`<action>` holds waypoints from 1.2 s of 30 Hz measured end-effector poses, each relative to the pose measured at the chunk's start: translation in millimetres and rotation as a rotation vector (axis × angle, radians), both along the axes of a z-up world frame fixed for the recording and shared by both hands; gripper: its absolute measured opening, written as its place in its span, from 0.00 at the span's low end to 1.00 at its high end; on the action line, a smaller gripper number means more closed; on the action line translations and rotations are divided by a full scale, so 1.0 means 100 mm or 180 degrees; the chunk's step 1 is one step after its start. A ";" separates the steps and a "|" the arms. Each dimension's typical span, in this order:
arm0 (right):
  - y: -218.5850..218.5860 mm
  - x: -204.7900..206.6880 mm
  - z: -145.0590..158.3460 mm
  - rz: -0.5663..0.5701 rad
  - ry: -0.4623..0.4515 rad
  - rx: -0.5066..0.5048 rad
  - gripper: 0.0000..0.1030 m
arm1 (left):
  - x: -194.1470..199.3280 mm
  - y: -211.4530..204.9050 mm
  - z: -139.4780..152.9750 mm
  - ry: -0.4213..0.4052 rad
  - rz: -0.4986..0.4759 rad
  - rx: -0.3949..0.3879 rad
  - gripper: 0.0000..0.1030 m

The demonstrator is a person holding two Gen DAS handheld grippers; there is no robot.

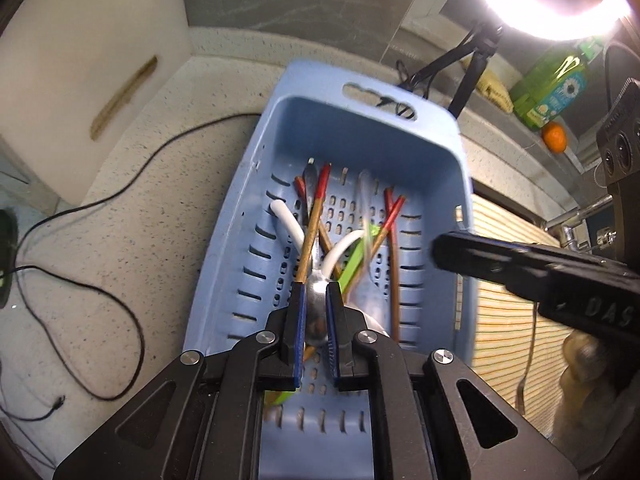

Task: Organize utensils
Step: 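Carry the chopstick and clear spoon into the basket and open both tools, then move the left tool to the metal fork and close on its handle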

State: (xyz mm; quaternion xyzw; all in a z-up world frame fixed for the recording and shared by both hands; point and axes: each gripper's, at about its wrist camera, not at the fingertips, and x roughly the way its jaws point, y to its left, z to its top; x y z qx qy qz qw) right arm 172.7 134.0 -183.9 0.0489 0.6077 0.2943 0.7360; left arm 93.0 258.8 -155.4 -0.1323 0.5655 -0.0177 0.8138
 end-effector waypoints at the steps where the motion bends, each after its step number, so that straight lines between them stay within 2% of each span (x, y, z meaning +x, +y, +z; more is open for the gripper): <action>1: -0.07 -0.02 0.08 0.0019 -0.0026 0.0052 0.11 | -0.05 -0.03 0.08 -0.0054 -0.0009 0.0017 0.08; 5: -0.42 -0.09 0.35 0.0002 -0.0104 0.0197 0.16 | -0.17 -0.18 0.34 -0.0228 -0.0041 0.0048 0.08; 10: -1.01 -0.15 0.64 -0.0033 -0.0219 0.0313 0.19 | -0.38 -0.48 0.57 -0.0396 -0.0102 0.0014 0.13; 17: -1.83 -0.33 0.75 -0.0013 -0.0300 0.0306 0.28 | -0.63 -1.10 0.57 -0.0418 -0.0298 -0.0107 0.16; 20: -2.18 -0.42 0.66 -0.0036 -0.0253 0.0256 0.32 | -0.74 -1.42 0.47 -0.0370 -0.0410 -0.0149 0.21; 25: -2.55 -0.52 0.40 -0.0045 -0.0130 0.0108 0.34 | -0.94 -1.97 0.23 -0.0207 -0.0657 -0.0230 0.23; 27: -2.69 -0.56 0.25 -0.0050 -0.0005 0.0119 0.34 | -1.01 -2.16 0.15 -0.0151 -0.0773 -0.0192 0.29; 36: -3.00 -0.73 -0.35 -0.0113 0.0556 0.0286 0.34 | -1.19 -2.81 -0.07 0.0046 -0.1186 -0.0046 0.36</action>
